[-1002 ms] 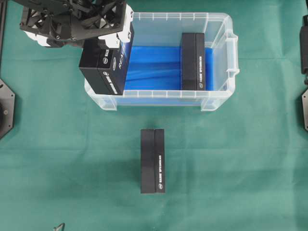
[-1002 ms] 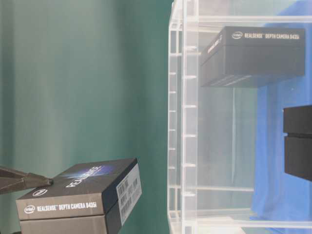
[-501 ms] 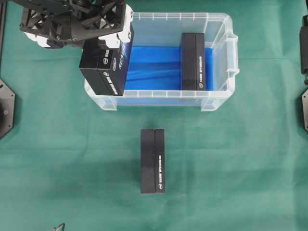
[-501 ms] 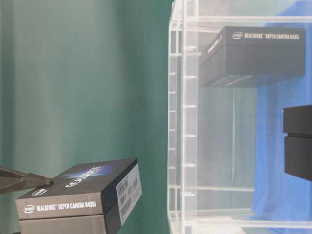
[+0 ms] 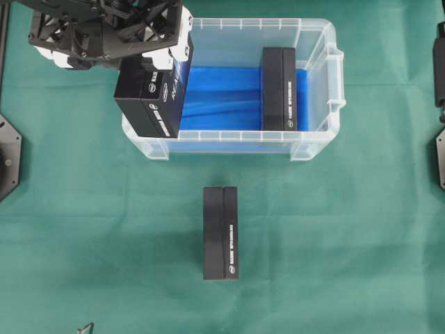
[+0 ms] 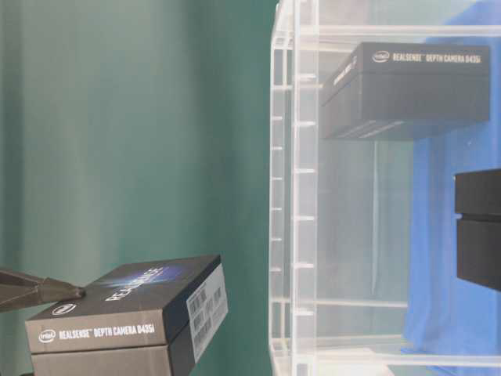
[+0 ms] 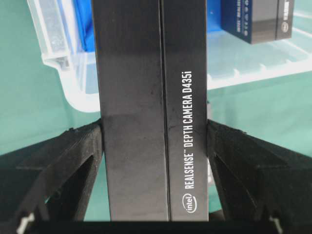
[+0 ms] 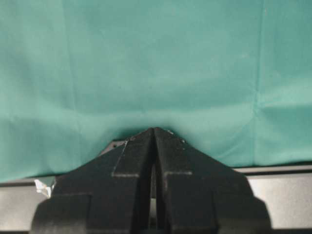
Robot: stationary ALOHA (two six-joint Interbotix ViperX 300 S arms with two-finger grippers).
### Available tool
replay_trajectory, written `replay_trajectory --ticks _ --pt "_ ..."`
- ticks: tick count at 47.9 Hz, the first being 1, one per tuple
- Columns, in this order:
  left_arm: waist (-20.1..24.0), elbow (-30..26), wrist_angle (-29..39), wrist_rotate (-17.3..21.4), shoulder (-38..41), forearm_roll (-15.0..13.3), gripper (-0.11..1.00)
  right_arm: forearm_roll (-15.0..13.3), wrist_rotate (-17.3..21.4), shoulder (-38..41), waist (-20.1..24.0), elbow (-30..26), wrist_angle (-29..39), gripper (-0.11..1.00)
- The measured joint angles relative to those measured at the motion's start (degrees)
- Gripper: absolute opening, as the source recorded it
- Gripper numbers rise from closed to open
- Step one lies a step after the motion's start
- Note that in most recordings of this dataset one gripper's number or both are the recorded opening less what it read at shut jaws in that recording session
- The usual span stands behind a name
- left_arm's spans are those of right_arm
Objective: Take the box out of the case with the left arm.
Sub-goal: 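Lift the left black box up out of the case, then carry the box forward onto the table left of the first box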
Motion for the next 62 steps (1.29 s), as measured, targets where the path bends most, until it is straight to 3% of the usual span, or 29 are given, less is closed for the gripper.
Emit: replay_trajectory --ticks 32,44,48,62 --pt "-0.88 0.09 0.09 -0.18 -0.09 0.09 0.64 -0.09 0.0 0.0 0.0 0.0 0.0 0.0" --pt "-4.31 0.18 0.0 -0.88 -0.09 0.18 0.64 -0.09 0.0 0.0 0.0 -0.09 0.0 0.0" --pt "-6.59 0.7 0.0 -2.55 -0.09 0.18 0.64 -0.09 -0.09 0.0 0.0 0.0 0.0 0.0" --pt "-15.03 1.85 0.0 -13.97 -0.09 0.18 0.64 -0.09 0.0 0.0 0.0 0.0 0.0 0.0"
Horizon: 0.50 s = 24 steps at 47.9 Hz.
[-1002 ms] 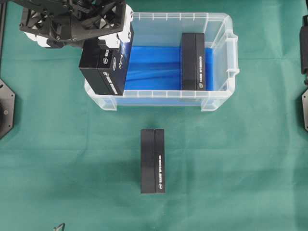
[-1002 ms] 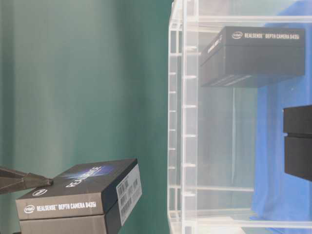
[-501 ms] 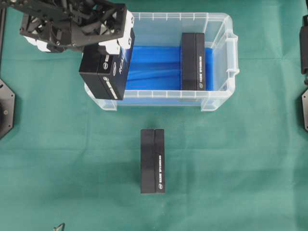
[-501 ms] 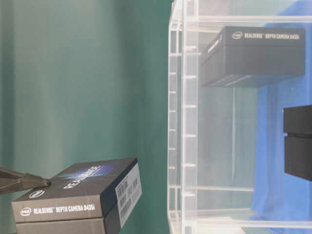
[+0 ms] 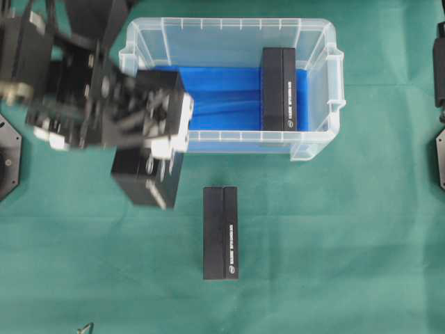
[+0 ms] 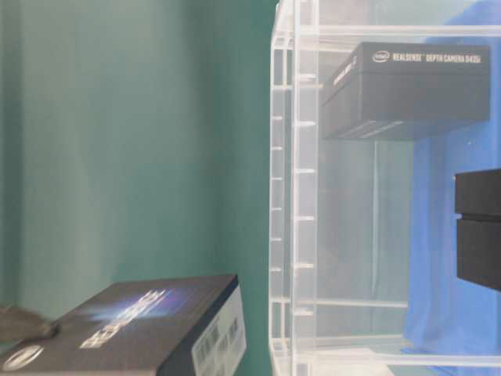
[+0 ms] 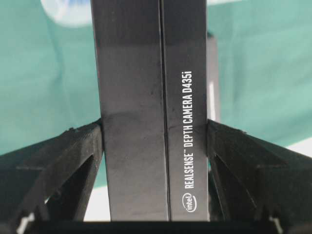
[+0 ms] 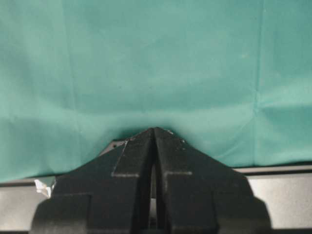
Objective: Take the box out of the case with the left arm.
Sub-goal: 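Carry the box forward onto the table left of the first box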
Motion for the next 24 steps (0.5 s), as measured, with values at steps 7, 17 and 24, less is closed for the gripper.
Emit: replay_trajectory --ticks 7,17,24 --pt "-4.75 0.0 0.09 -5.01 0.0 0.0 0.64 0.09 0.0 0.0 0.0 0.0 0.0 0.0" --pt "-9.84 0.0 0.26 -12.39 0.18 0.44 0.64 0.0 0.0 0.0 0.0 0.0 0.0 0.0" --pt "-12.57 0.0 0.35 -15.91 1.32 0.7 0.64 0.09 0.0 0.0 0.0 0.0 0.0 0.0"
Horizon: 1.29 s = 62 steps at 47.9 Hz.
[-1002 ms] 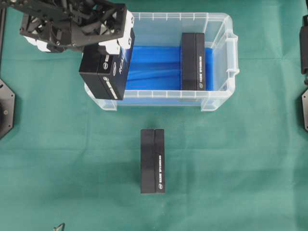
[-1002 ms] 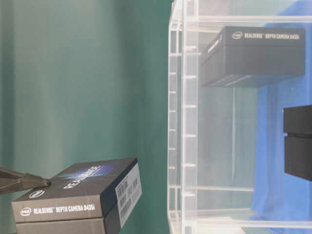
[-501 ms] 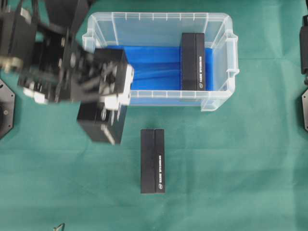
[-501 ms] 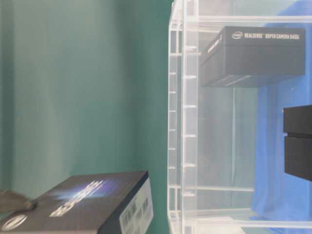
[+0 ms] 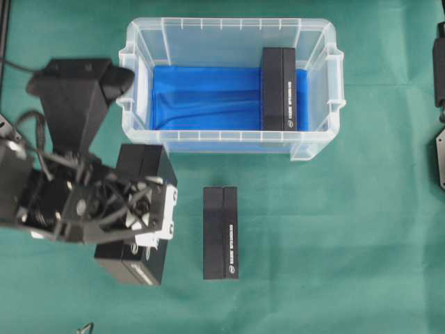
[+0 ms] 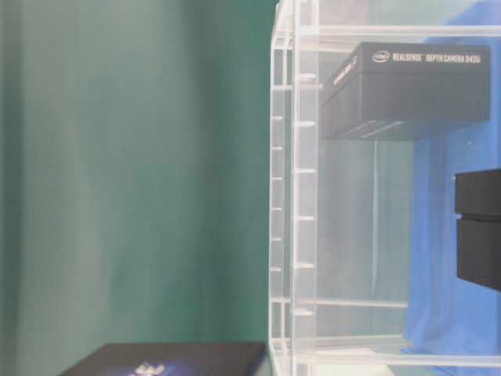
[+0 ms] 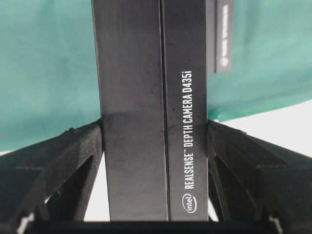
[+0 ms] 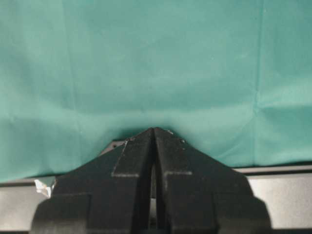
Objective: Take the box out of the case with the left arm.
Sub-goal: 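Carry the box forward onto the table left of the first box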
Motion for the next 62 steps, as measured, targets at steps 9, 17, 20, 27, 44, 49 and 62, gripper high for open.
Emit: replay_trajectory --ticks 9,17,20,27,44,49,62 --pt "-0.79 0.7 0.0 -0.88 1.14 0.7 0.64 0.0 -0.09 0.0 0.0 0.0 0.0 0.0" --pt "-0.97 3.87 -0.97 -1.41 2.72 2.2 0.64 -0.09 -0.09 0.0 0.0 0.0 0.0 0.0" --pt "-1.23 5.54 -1.85 -1.67 3.34 2.37 0.64 -0.09 -0.09 0.09 0.0 0.0 0.0 0.0" --pt "-2.11 10.72 -5.45 -3.78 3.87 2.55 0.64 -0.09 -0.09 0.0 0.0 0.0 0.0 0.0" --pt "-2.81 22.85 -16.35 -7.82 4.66 3.69 0.64 -0.09 -0.18 0.0 0.0 0.26 0.09 0.0" --pt "-2.9 25.14 -19.6 -7.82 5.98 4.39 0.64 -0.09 -0.18 0.0 0.0 0.35 0.09 0.0" --pt "-2.9 29.0 -30.59 -7.82 10.2 5.71 0.64 -0.09 -0.26 0.0 0.0 0.35 0.09 0.0"
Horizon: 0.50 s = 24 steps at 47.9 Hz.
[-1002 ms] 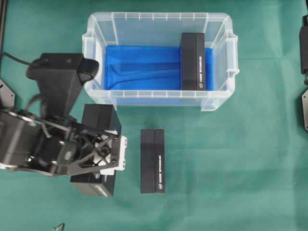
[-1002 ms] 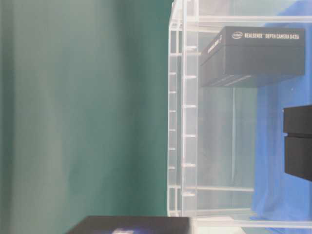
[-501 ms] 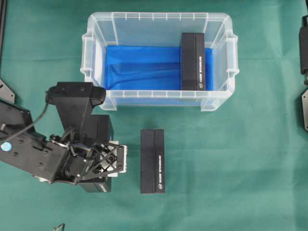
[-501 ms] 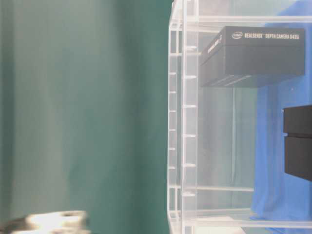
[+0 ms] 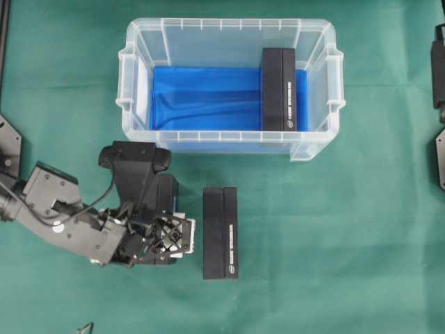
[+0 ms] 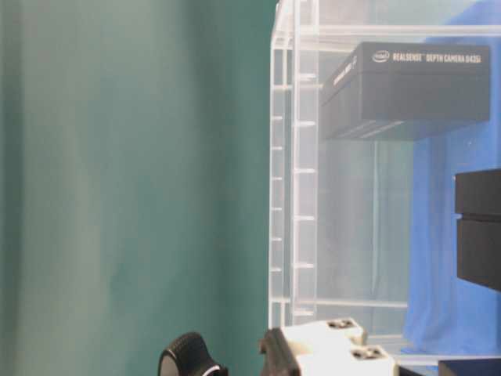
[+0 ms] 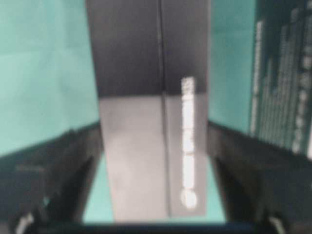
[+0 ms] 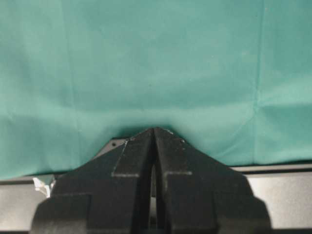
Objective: Take the box out of the case with the left arm.
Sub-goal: 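Carry the box forward onto the table left of the first box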
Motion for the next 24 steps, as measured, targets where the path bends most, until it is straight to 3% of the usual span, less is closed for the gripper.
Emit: replay_trajectory --ticks 24 --pt "0.44 1.58 -4.13 0.35 -0.62 -0.09 0.64 0.0 0.0 0.0 -0.09 0.18 -0.09 0.0"
